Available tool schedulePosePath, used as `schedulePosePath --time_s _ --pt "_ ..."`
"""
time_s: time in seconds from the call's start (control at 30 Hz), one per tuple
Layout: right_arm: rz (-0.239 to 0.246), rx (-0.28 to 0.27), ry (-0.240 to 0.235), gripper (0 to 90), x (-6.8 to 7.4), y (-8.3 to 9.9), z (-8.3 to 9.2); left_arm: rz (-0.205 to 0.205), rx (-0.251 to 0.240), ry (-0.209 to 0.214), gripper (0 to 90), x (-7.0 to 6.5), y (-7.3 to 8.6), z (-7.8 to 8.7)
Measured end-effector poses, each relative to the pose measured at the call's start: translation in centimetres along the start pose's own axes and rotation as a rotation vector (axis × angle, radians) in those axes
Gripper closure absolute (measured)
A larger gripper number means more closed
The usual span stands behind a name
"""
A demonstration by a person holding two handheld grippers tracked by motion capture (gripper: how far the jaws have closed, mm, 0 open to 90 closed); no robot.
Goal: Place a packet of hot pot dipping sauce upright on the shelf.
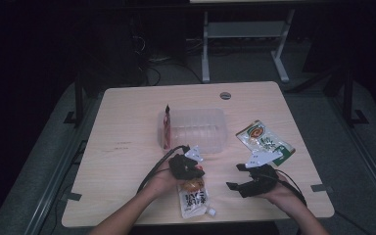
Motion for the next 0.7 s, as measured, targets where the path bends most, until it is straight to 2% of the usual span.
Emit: schedulePosePath --time_s 0.27,0.33,0.7 --pt "0.003 0.002 -0.001 24.0 0.0 0.0 -0.1 0.024 0.026 -0.043 90.0 1.2 2.4 2.1" --pt "0.003 0.002 -0.001 24.0 -0.1 0.0 -0.1 0.046 0.028 -0.054 90.0 1.4 3.4 2.9" --pt "0.004 0.003 0.0 23.9 -0.1 0.0 -0.2 0.094 0.038 -0.085 89.9 1.4 6.2 5.2"
Point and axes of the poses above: each handheld gripper's, and its own axes: z roughly backward along the jaws, y roughly out of its underside, x roughly to its left, the point moved 1 cm from there along -z, roughly forward along the jaws, and after that the axes turned 10 degrees about -y, right-handed, at the moved point
